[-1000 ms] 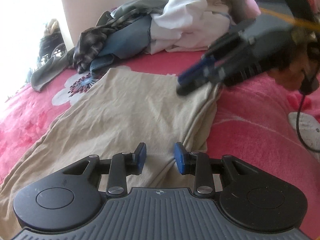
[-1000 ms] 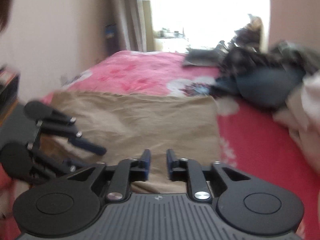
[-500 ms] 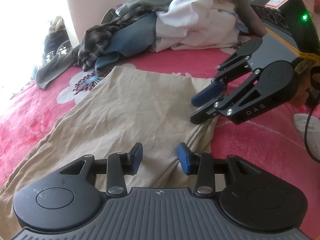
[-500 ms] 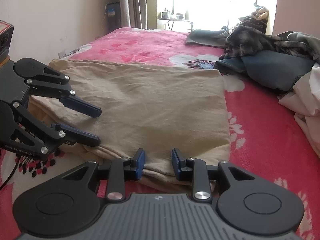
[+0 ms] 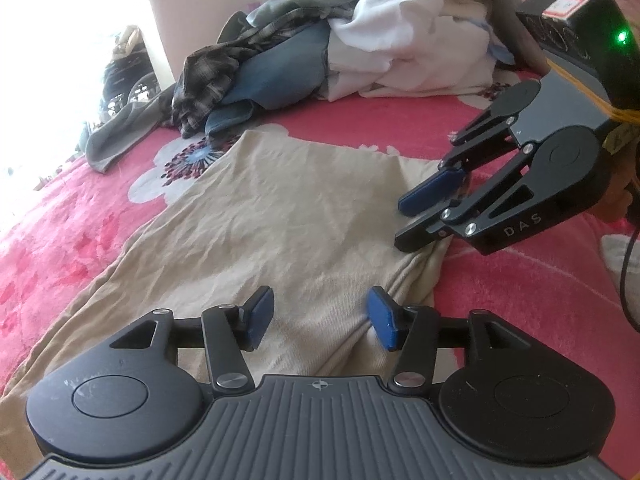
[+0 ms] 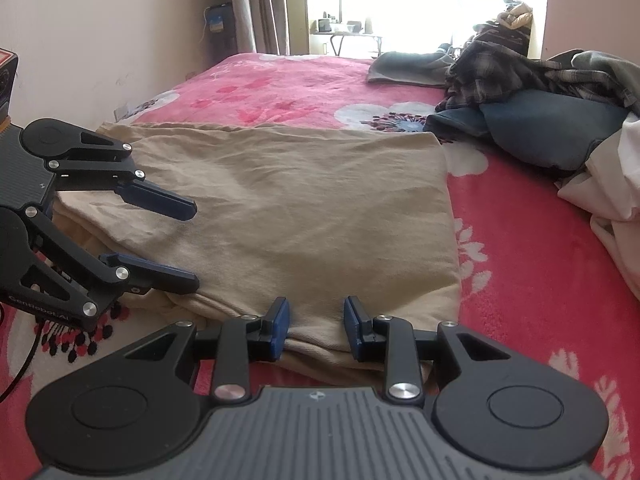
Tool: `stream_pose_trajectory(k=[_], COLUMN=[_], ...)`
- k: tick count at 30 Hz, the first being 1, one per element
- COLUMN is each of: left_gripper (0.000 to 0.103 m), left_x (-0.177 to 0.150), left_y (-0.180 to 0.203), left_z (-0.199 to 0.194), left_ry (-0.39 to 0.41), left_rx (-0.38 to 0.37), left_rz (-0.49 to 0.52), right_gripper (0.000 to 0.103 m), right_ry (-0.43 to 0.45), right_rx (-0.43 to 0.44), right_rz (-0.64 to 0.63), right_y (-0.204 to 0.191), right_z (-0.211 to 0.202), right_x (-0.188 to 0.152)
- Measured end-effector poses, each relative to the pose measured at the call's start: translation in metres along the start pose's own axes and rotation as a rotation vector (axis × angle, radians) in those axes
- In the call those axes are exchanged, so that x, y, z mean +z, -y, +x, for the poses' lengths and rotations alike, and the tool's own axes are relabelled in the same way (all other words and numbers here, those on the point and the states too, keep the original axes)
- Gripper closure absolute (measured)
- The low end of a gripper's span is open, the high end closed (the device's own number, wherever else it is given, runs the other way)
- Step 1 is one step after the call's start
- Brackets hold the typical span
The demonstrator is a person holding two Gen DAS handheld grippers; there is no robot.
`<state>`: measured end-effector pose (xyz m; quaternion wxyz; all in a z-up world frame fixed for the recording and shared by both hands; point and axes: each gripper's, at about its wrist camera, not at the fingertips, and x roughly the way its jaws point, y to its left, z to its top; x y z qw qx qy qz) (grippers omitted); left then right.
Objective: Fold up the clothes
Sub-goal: 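Open both grippers and release the folded khaki trousers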
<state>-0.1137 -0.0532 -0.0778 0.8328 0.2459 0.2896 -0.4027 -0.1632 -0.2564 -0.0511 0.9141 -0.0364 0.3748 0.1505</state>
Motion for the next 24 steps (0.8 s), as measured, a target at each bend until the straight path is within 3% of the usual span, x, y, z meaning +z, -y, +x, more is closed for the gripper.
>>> stream_pose_trajectory(k=[6,11,17,24], left_gripper=[0.051,0.051,0.051,0.052], left_x=[0.008,0.008,-0.008,-0.033], left_y=[-0.019,-0.051,-0.094,-0.114], left_z=[-0.014,-0.029,-0.029,-0.021], left_ry=[0.015,0.026,-0.040,-0.110], left_rx=[0.012,0.097,0.241,0.270], left_rz=[-0.110,-0.239,-0.400,-0.509], right_gripper=[0.070,0.070,0.070,0.070], right_ry=[-0.001,-0.001,-0.002,0.017], right_rx=[0.003,0.001,0.001,-0.001], right_rz=[0.006,0.007,0.003,-0.005], right_y=[0.001,0.000,0.001,0.001], right_z=[0.000,0.000,0.000,-0.005], right_x=[0.000,0.000,0.001,0.009])
